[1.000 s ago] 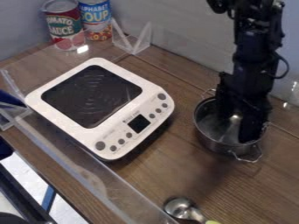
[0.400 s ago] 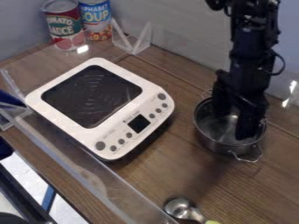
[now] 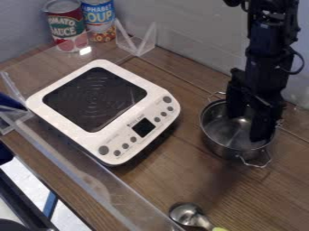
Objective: Remove silver pot from the white and black stove top and place it on the table
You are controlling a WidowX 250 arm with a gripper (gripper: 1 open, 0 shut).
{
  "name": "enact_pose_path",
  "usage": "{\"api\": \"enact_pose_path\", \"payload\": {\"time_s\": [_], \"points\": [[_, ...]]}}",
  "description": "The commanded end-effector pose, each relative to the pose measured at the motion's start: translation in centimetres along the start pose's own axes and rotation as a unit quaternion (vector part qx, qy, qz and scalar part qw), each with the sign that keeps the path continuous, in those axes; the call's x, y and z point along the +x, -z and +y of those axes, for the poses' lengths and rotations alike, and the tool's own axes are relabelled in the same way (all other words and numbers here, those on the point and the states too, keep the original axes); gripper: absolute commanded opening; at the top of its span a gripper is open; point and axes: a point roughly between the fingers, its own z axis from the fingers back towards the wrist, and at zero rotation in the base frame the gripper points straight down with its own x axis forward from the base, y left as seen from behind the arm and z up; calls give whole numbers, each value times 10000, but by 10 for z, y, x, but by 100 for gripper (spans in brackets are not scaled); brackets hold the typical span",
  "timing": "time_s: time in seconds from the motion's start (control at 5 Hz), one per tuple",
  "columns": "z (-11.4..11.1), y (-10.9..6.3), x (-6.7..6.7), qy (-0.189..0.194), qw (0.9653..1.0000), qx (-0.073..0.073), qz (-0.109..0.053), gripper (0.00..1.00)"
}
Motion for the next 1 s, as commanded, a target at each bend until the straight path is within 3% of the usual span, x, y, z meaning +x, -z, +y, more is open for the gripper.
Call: {"api": "enact_pose_path", "payload": {"time_s": [0.0, 0.6, 0.8], "points": [[5, -23, 11, -148, 9994, 141, -283, 100], [15, -21, 0, -795, 9962, 170, -300, 100], [16, -23, 1, -750, 9966, 181, -286, 100]]}}
